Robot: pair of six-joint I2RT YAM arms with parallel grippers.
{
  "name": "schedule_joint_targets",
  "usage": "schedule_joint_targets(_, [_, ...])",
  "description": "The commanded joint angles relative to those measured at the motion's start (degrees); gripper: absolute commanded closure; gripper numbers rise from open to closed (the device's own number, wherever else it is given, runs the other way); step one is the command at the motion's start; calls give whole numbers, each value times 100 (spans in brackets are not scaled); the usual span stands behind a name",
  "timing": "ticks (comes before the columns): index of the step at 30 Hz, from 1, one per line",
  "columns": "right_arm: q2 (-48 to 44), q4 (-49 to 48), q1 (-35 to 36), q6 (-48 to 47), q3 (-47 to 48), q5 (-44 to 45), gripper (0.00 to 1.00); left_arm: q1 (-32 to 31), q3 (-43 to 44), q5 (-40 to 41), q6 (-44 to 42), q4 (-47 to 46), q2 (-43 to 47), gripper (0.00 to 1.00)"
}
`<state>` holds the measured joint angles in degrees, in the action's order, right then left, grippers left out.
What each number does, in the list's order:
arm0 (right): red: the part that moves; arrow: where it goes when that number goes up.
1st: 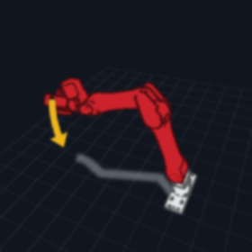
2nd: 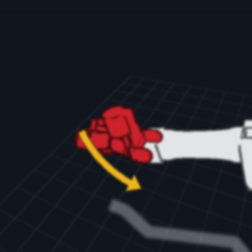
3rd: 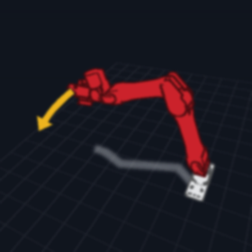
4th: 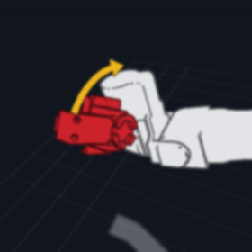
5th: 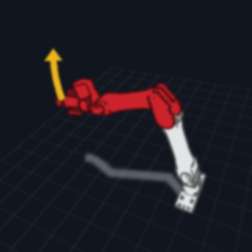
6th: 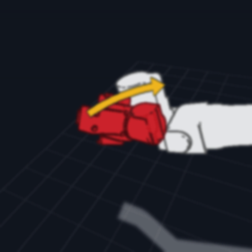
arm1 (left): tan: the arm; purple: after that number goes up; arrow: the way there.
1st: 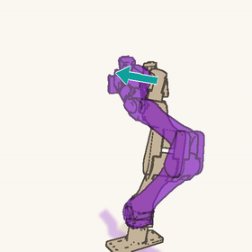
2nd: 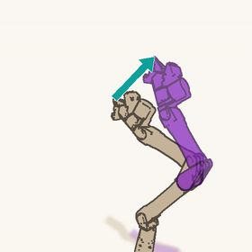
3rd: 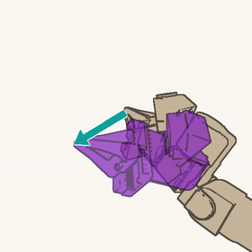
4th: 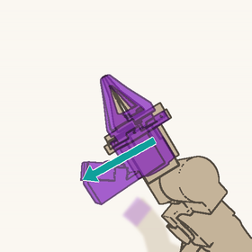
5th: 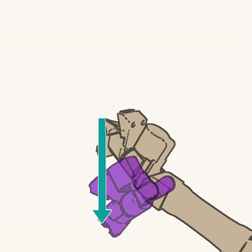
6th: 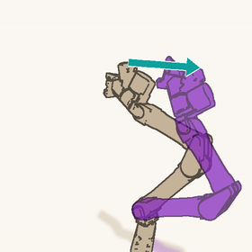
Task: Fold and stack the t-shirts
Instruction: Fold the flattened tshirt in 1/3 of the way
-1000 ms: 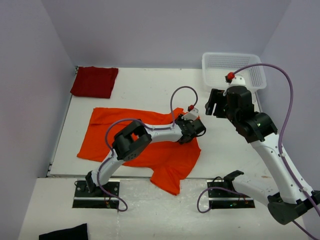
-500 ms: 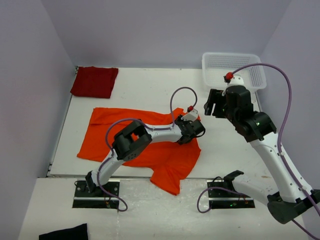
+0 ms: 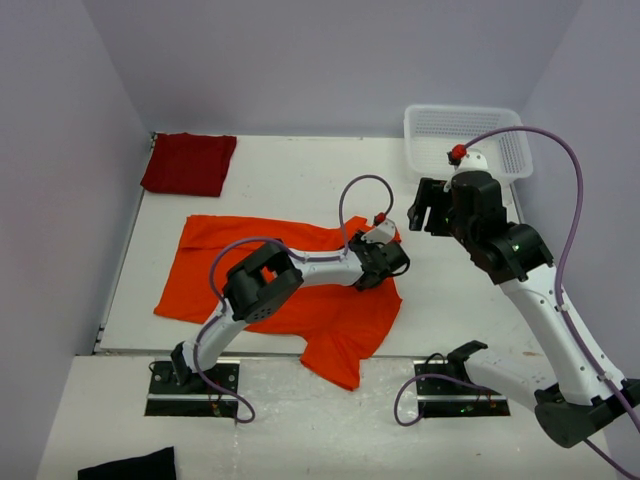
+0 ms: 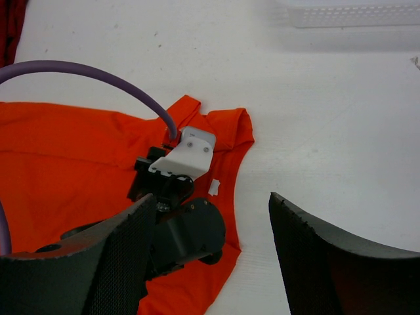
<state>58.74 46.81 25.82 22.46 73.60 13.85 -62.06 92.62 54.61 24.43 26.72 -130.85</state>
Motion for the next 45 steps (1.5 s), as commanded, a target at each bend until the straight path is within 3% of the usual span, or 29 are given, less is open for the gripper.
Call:
schedule_joint_targets(1, [-100, 4, -16, 30, 5, -110, 29, -52, -165, -187, 194, 9, 217, 79])
schedule_joint_targets(10, [-108, 4, -25, 66, -13, -145, 29, -43, -244, -337, 124, -175, 244, 92])
schedule_joint_targets(18, [-65, -22, -16, 57, -65, -198, 29, -43, -192, 102, -43, -316, 323, 100])
schedule_joint_targets(34, [129, -14, -16, 39, -197, 144, 28, -43, -508, 568, -667, -1160, 1280, 100])
schedule_joint_targets(40, [164, -5, -16, 57, -171, 302, 28, -52, -701, 305, -615, -1090, 1649, 100])
schedule_joint_targets(45, [147, 13, -16, 57, -162, 294, 28, -78, -1113, -476, -465, -1037, 2019, 100])
